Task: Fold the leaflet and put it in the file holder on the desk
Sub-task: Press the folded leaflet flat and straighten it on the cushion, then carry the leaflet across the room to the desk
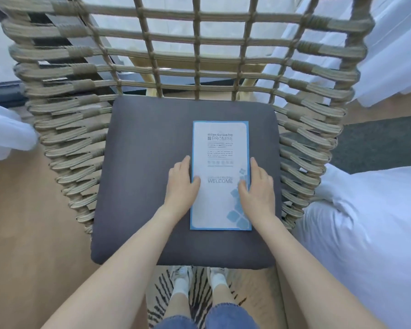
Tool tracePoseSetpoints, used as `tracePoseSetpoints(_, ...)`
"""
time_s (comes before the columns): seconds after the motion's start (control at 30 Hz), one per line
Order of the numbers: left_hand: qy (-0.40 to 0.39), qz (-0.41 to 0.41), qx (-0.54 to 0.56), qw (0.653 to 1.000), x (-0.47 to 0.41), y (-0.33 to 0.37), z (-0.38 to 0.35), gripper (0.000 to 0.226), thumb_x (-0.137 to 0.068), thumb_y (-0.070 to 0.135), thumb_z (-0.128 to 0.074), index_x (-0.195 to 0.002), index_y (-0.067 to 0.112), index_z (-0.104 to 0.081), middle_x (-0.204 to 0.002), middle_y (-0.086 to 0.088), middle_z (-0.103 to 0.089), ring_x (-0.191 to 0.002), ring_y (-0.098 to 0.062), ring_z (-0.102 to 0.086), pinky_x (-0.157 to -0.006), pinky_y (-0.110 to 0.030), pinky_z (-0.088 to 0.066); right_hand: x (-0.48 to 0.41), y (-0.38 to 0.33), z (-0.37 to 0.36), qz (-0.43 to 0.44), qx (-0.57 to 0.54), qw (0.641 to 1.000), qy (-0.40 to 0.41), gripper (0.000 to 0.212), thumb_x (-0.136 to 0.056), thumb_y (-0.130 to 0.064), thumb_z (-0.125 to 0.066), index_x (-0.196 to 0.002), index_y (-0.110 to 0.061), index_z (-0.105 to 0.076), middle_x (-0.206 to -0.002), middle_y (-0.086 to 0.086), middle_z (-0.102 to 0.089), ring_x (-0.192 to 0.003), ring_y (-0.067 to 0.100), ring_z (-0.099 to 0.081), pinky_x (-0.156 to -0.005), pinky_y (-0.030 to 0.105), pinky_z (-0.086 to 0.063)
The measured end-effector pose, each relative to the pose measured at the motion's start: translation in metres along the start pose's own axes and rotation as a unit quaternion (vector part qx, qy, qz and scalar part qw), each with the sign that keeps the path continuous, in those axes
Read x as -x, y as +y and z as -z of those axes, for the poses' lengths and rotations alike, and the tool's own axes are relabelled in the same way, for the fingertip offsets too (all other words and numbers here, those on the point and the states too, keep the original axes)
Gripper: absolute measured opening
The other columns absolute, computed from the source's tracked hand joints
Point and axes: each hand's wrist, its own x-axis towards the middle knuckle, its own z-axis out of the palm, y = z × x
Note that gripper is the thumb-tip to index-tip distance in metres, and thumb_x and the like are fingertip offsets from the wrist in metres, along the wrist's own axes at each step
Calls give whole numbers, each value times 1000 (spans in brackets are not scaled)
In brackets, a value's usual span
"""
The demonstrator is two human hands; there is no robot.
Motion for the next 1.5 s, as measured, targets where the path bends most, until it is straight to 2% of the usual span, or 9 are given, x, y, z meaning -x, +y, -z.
tracePoseSetpoints(0.2, 6, 91, 189, 978, -6, 5, -19, 73, -81, 10, -57, -146, 32, -30, -123, 0, -47, -102, -14, -54, -79, -27, -46, -7, -2, -20, 5, 21, 999, -37, 64, -92, -23, -57, -152, -16, -35, -138, 20, -38, -117, 38, -37, -100, 40, -35)
tracePoseSetpoints(0.3, -32, 58, 238, 969, 2, 1, -16, 76, -79, 4, -54, -141, 42, -34, -133, 16, -50, -115, -3, -52, -82, -17, -47, -6, 1, -16, -32, -88, 994, -55, 69, -88, -17, -63, -151, -21, -37, -133, 17, -37, -119, 34, -42, -109, 38, -35)
tracePoseSetpoints(0.47, -65, 65, 295, 951, 15, 1, 2, 55, -80, -8, -57, -125, 22, -59, -129, -1, -63, -116, -23, -61, -96, -45, -53, -1, 0, 6, -75, -174, 977, -94, 69, -82, -14, -66, -145, -31, -44, -119, 12, -53, -105, 21, -53, -85, 26, -44)
tracePoseSetpoints(0.7, -92, 64, 351, 930, 70, 50, 81, 52, -76, -6, -63, -120, 23, -64, -124, -10, -67, -111, -32, -65, -92, -50, -55, 40, -35, 94, -96, -319, 935, -119, 57, -80, -3, -71, -130, -28, -57, -103, 2, -67, -93, 10, -63, -65, 13, -50)
tracePoseSetpoints(0.87, -97, 27, 375, 922, 119, 109, 146, 52, -70, 6, -67, -114, 34, -69, -121, -2, -71, -106, -25, -69, -83, -40, -59, 89, -81, 187, -63, -378, 917, -110, 54, -81, 2, -66, -116, -38, -59, -97, 12, -73, -87, 24, -71, -73, 39, -60)
tracePoseSetpoints(1.0, -95, -26, 390, 915, 154, 176, 200, 52, -71, 6, -70, -115, 34, -69, -117, 0, -73, -103, -24, -71, -83, -42, -59, 117, -120, 270, -26, -420, 904, -75, 49, -84, 9, -60, -126, -18, -60, -82, 6, -77, -75, 25, -72, -72, 51, -59)
tracePoseSetpoints(1.13, -90, -84, 420, 899, 187, 240, 255, 51, -72, 7, -72, -117, 31, -69, -117, -4, -73, -100, -25, -72, -76, -35, -59, 142, -158, 351, 35, -456, 888, -55, 55, -82, 4, -69, -129, -26, -63, -103, 11, -77, -100, 34, -71, -88, 54, -57)
tracePoseSetpoints(1.27, -72, -150, 436, 884, 211, 294, 304, 49, -76, 11, -72, -117, 35, -68, -119, 0, -72, -104, -24, -71, -81, -37, -59, 162, -195, 409, 123, -440, 888, -41, 59, -79, -1, -74, -126, -34, -64, -124, -11, -70, -114, 15, -67, -96, 38, -56)
tracePoseSetpoints(1.5, -17, -216, 470, 855, 255, 329, 342, 53, -75, 11, -75, -121, 35, -64, -123, 0, -69, -109, -27, -67, -85, -43, -58, 190, -233, 455, 191, -478, 857, -2, 66, -81, -2, -73, -128, -44, -57, -121, -5, -70, -98, 15, -73, -72, 26, -60)
